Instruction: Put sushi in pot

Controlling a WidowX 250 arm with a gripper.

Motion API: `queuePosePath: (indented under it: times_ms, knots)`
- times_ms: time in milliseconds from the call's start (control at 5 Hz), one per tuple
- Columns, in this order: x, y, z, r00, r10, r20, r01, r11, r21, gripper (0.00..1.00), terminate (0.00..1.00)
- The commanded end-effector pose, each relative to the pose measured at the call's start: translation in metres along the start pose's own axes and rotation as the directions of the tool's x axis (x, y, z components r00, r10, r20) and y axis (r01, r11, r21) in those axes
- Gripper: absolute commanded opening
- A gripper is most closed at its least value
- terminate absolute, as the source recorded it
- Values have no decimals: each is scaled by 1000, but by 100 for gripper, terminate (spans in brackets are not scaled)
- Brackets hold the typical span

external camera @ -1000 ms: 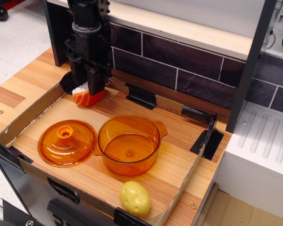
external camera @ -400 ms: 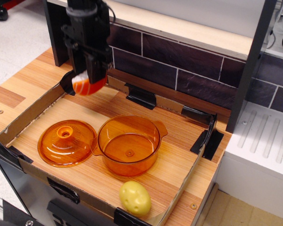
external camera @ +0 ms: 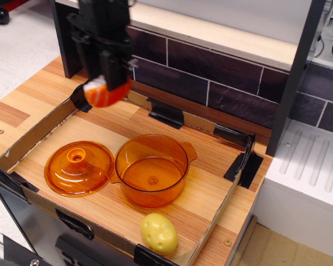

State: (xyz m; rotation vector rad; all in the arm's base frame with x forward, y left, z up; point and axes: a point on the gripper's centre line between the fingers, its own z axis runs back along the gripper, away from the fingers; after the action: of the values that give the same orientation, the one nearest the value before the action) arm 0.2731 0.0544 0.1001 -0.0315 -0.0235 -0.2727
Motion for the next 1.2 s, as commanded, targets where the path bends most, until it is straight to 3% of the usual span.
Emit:
queuePosePath:
  times_ms: [0, 600, 800, 1000]
  knots:
    - [-25, -69, 19, 985, -172, -2, 172, 984, -39, 0, 0]
    - [-24, -81, -22, 980, -196, -41, 196, 981, 5, 0, 0]
    - [-17, -80, -3, 987, -161, 24, 161, 987, -19, 100, 0]
    - [-24, -81, -11, 979, -205, -22, 205, 979, 9, 100, 0]
